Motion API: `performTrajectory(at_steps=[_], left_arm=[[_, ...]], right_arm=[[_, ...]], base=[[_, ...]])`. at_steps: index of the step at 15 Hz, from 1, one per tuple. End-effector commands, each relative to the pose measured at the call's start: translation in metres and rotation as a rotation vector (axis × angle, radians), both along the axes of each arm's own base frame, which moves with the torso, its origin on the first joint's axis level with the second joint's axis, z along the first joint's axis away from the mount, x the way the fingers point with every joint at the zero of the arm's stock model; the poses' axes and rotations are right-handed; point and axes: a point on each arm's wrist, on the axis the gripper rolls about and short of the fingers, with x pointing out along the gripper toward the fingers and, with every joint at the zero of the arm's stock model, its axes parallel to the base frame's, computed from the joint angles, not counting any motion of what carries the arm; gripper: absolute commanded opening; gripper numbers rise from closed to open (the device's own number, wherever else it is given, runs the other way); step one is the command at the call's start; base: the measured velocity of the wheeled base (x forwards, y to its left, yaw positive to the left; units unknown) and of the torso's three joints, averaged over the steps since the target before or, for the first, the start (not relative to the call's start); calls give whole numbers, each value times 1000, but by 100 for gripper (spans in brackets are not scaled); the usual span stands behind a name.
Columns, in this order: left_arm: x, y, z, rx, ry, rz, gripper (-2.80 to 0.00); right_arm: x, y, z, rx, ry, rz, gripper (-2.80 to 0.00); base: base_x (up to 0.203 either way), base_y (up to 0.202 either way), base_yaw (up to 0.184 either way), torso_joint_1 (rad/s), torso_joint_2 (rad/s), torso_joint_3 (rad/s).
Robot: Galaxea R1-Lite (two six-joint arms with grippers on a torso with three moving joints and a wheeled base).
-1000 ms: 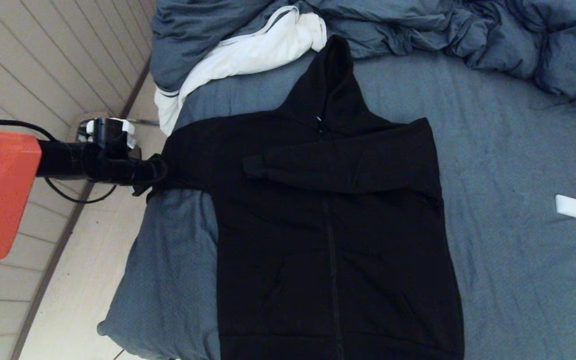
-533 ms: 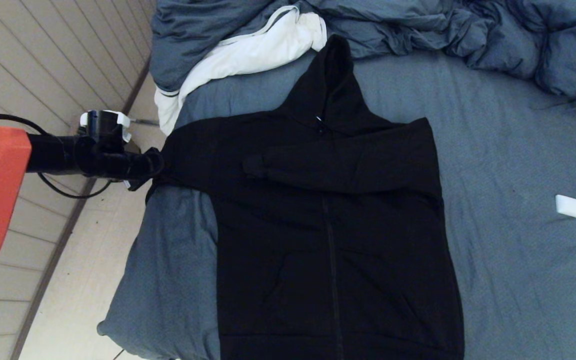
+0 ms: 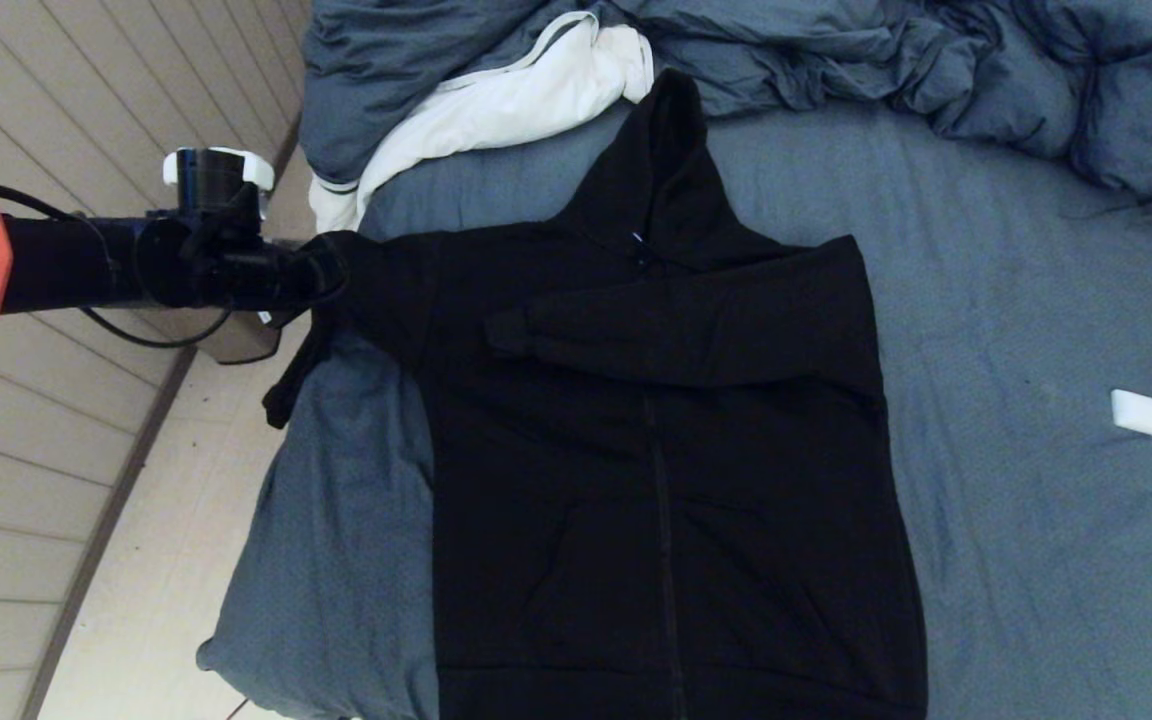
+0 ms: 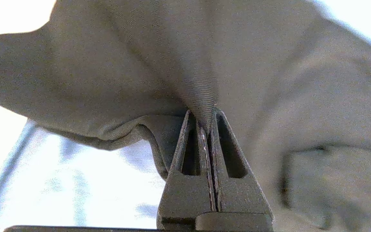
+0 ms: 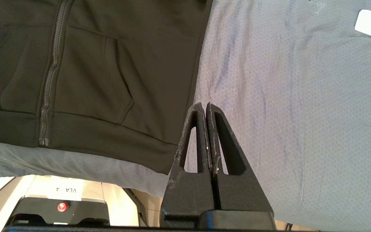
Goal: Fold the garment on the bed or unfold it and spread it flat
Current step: Fold the black sweatshirt
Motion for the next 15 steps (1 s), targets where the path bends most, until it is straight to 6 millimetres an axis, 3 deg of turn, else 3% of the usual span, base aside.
performTrajectory(at_steps=[1,5,8,11,15], left_arm=[[-15,-40,18,33,-59,-29,-280],[-40,-116,22,95,-114,-68,-280],[-55,-170,10,159,-150,-99,-280],[-63,-208,-6,223,-195,-107,-280],[-88,-253,-30,278,-178,-160,-280]], right_arm=[[0,0,0,-1,2,0,-280],[0,0,0,-2,2,0,-280],[0,0,0,-1,2,0,-280],[0,0,0,-1,2,0,-280],[0,0,0,-1,2,0,-280]], base=[[0,0,0,0,0,0],[0,0,0,0,0,0],[0,0,0,0,0,0],[0,0,0,0,0,0],[0,0,0,0,0,0]])
